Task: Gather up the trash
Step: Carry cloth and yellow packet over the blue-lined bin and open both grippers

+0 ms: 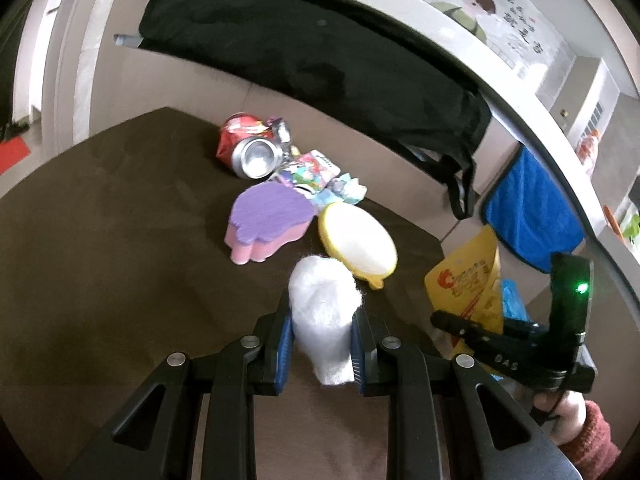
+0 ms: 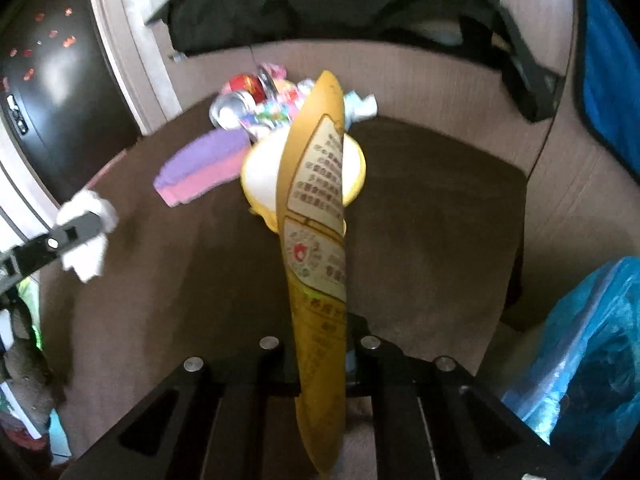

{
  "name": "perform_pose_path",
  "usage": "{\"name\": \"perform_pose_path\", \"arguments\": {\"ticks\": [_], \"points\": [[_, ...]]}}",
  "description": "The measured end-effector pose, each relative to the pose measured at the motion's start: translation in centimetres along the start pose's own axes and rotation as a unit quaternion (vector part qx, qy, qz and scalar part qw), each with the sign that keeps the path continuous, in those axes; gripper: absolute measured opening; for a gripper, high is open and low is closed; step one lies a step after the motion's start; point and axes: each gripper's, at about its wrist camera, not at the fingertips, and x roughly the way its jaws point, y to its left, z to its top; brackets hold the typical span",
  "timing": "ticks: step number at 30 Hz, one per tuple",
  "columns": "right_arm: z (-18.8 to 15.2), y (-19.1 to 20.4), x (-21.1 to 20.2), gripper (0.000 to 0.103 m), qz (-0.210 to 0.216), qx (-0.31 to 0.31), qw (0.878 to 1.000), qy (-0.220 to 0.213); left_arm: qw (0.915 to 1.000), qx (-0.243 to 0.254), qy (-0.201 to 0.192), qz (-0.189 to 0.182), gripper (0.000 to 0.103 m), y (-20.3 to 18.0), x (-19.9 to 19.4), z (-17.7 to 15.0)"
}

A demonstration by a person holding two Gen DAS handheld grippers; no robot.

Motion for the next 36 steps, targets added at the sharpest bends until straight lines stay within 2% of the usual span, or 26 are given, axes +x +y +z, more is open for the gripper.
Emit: {"name": "perform_pose_path", "arguments": {"ticks": [10, 21, 29, 36], "points": [[-0.3, -0.5, -7.6, 0.008, 0.007, 0.001, 0.997, -0.073, 0.9973, 0.071, -0.019, -0.011, 0.024, -7.0, -1.5, -0.2], [-4.4, -7.6, -15.6, 0.008, -0.045, 0.066, 0.987, -0.138, 0.9821, 0.176, -0.004, -0.067, 0.024, -19.4, 1.7, -2.8], [-7.9, -14.0, -17.9, 0.008, -0.084, 0.126, 0.977, -0.148, 0.9690, 0.224, 0.024, -0.102, 0.024, -26.7, 6.1, -5.0], [-9.8, -18.1, -17.9, 0.008, -0.096, 0.166, 0.970, -0.153, 0.9623, 0.245, 0.048, -0.108, 0.024, -29.9, 9.4, -7.2]]}}
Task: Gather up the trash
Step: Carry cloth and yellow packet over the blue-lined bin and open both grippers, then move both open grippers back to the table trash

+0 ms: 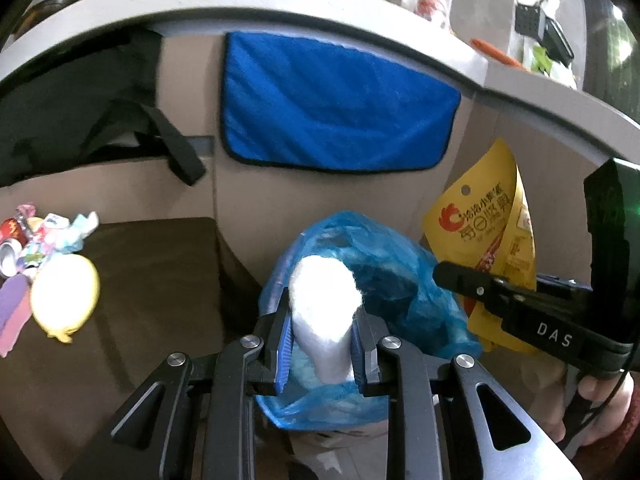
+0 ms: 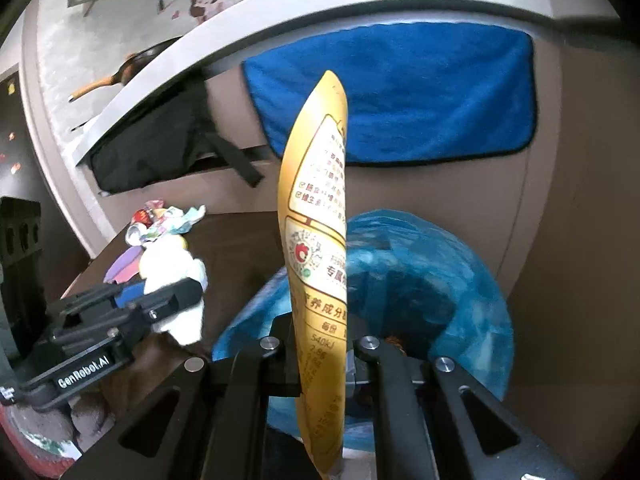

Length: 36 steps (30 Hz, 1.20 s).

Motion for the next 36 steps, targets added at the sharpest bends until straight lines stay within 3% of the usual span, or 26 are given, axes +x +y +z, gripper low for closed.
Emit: {"name": "perform_pose_path", "arguments": {"ticks": [10, 24, 27, 28, 31, 32, 36], "points": [[-0.8, -2.2, 1.2, 0.009, -0.003, 0.020, 1.000, 0.007, 0.9998, 0.014, 0.003, -0.014, 0.024, -1.0, 2.7, -0.6], [-1.0, -3.2, 3.3, 0.012, 0.000, 0.039, 0.999, 0.030, 0.9985, -0.007, 0.026, -0.048, 0.024, -0.3, 5.5, -0.8], [-1.0, -3.4, 3.5, 0.012, -0.002, 0.041, 0.999, 0.031, 0.9978, -0.009, 0.025, -0.061, 0.041, -0.2, 5.8, -0.7], [-1.1, -3.4, 3.4, 0.016, -0.003, 0.041, 0.999, 0.028, 0.9973, -0.011, 0.027, -0.067, 0.054, -0.1, 5.9, -0.6], [-1.1, -3.6, 3.1, 0.052, -0.005, 0.049, 0.999, 0.020, 0.9967, -0.019, 0.028, -0.074, 0.059, 0.3, 5.8, -0.4], [-1.1, -3.7, 2.8, 0.057, -0.007, 0.052, 0.999, 0.014, 0.9966, -0.022, 0.028, -0.075, 0.060, 0.5, 5.7, -0.4], [-0.8, -3.9, 2.0, 0.057, -0.011, 0.058, 0.998, 0.002, 0.9961, -0.044, 0.022, -0.073, 0.065, 1.6, 4.9, 0.2]]}}
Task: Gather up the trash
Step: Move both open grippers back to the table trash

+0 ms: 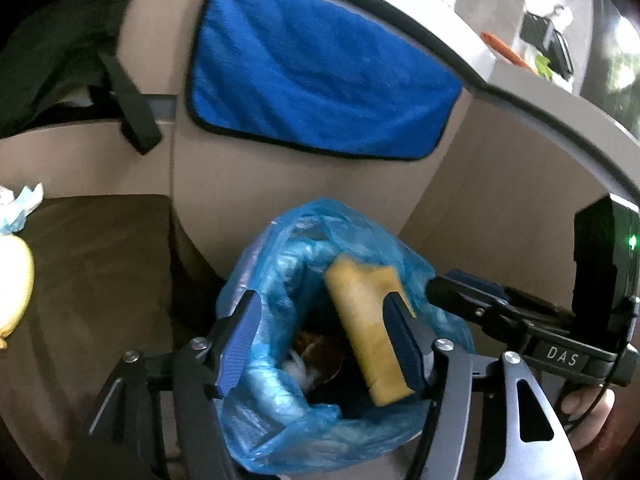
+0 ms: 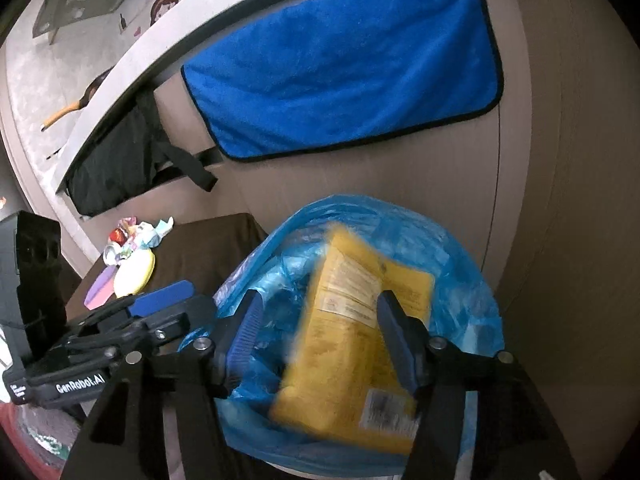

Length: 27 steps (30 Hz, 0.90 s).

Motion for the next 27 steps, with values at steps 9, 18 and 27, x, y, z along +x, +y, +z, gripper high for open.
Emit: {"name": "perform_pose_path", "arguments": {"ticks": [9, 18, 27], "points": [[0.8, 1.7, -1.6, 0.058, 0.003, -0.010, 1.000, -0.011, 0.9980, -0.034, -0.030, 0.045, 0.065, 4.0, -5.4, 0.6], [1.1, 8.3, -1.8, 0.060, 0.038, -0.070, 0.997, -0.021, 0.9812, -0.049, -0.095, 0.161, 0.065, 12.0, -14.4, -1.2], [1.3, 17.3, 3.0, 0.062, 0.084, -0.135, 0.987, 0.012, 0.9606, -0.132, -0.094, 0.226, 0.065, 23.2, -20.8, -3.3]]}}
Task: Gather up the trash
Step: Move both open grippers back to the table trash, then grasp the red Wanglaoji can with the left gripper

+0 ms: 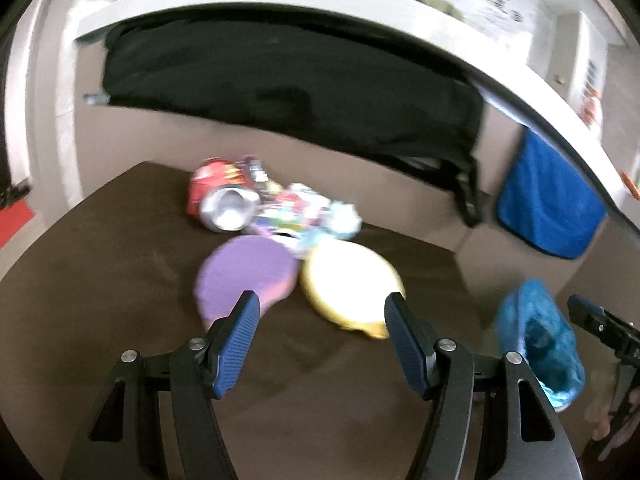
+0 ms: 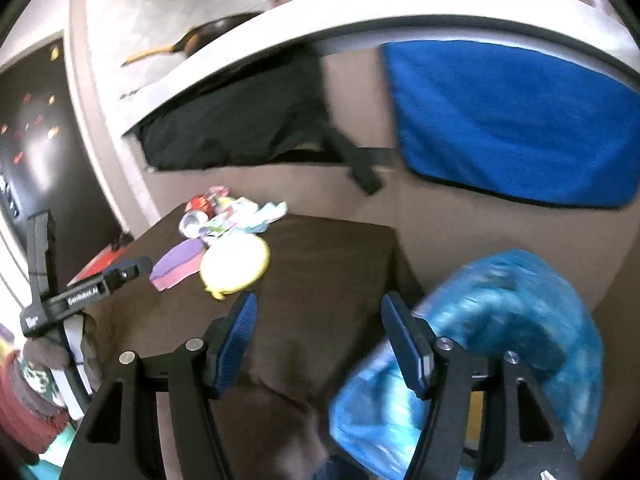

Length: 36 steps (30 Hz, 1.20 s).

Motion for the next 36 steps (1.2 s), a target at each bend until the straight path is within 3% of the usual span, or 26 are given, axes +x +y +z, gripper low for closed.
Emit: {"name": "perform_pose_path", "arguments": {"ticks": [5, 12, 16, 21, 26, 30, 33, 36], "points": [[2.3, 2.9, 4.8, 0.062, 0.027, -0.002, 0.999, 0.023, 0.9998, -0.020, 0.005, 0.004, 0.065, 3.5, 1.4, 2.4], [5.0, 5.6, 11.2, 0.062, 0.045, -0.005, 0.998, 0.053, 0.9967, -0.079, 0.022, 0.000, 0.065, 8.4, 8.2, 7.3], [5.3, 6.1, 13.7, 0.062, 0.046, -0.005, 0.997, 0.069, 0.9880, -0.146, 0.050, 0.012, 0.065, 12.0, 13.8, 10.2], [5.1, 5.8, 15.8, 0.062, 0.041, -0.009, 0.995, 0.089, 0.9785, -0.183, 0.094, 0.013, 0.065, 14.9, 18.4, 11.0], [5.6, 5.0, 17.8, 0.062, 0.041, 0.011, 0.994, 0.104, 0.9821, -0.137, 0.128, -0.018, 0.065, 14.2, 18.9, 10.7], [6.5, 5.9, 19.4, 0.062, 0.049, 0.008, 0.993, 0.109, 0.9801, -0.116, 0.155, -0.042, 0.065, 13.6, 17.4, 9.3], [7.2, 7.3, 20.1, 0.062, 0.057, -0.005, 0.993, 0.106, 0.9814, -0.094, 0.162, -0.043, 0.065, 13.2, 15.3, 7.9], [8.6, 9.8, 21.3, 0.062, 0.069, -0.035, 0.992, 0.104, 0.9847, -0.059, 0.163, -0.019, 0.065, 12.9, 13.5, 6.5]]}}
